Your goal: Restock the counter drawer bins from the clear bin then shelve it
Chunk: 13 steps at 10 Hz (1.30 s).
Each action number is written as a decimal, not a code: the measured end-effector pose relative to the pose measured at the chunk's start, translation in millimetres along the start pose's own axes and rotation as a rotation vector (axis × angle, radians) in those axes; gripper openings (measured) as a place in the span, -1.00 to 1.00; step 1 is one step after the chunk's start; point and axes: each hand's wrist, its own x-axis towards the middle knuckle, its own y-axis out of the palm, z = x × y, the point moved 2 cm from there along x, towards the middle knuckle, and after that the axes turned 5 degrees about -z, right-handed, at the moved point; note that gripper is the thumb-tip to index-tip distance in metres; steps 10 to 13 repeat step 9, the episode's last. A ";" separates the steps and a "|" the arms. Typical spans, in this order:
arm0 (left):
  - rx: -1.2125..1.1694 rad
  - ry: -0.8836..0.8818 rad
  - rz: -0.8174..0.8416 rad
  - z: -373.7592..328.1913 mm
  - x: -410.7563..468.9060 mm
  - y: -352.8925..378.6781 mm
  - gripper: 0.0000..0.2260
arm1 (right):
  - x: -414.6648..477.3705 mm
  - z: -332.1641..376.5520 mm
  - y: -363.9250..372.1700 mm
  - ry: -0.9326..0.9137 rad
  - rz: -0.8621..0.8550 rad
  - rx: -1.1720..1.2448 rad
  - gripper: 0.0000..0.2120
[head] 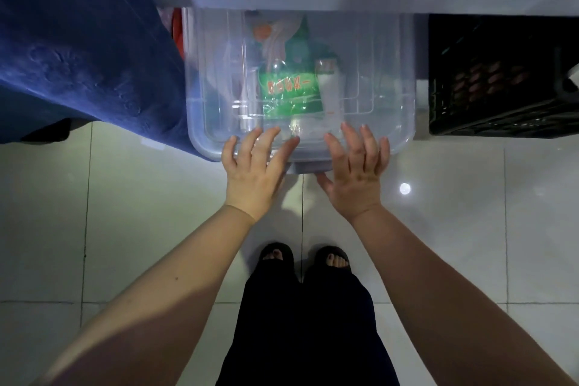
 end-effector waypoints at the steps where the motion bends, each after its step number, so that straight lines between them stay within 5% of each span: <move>1: -0.074 -0.053 0.077 -0.1 -1.5 -6.1 -0.57 | 1.1 1.2 -3.5 0.036 -0.039 0.038 -0.44; 4: -0.235 -0.055 0.161 10.3 2.2 -24.3 -0.61 | 19.9 -12.4 -37.9 0.021 0.119 0.187 -0.54; 6: -0.351 -0.256 0.235 12.4 28.3 -22.4 -0.59 | 42.4 -11.5 -32.3 0.253 0.054 0.352 -0.91; 9: -0.398 -0.186 0.339 3.5 29.6 -79.1 -0.76 | 31.7 -23.3 -85.8 0.284 0.295 0.353 -0.71; 13: -0.398 -0.186 0.339 3.5 29.6 -79.1 -0.76 | 31.7 -23.3 -85.8 0.284 0.295 0.353 -0.71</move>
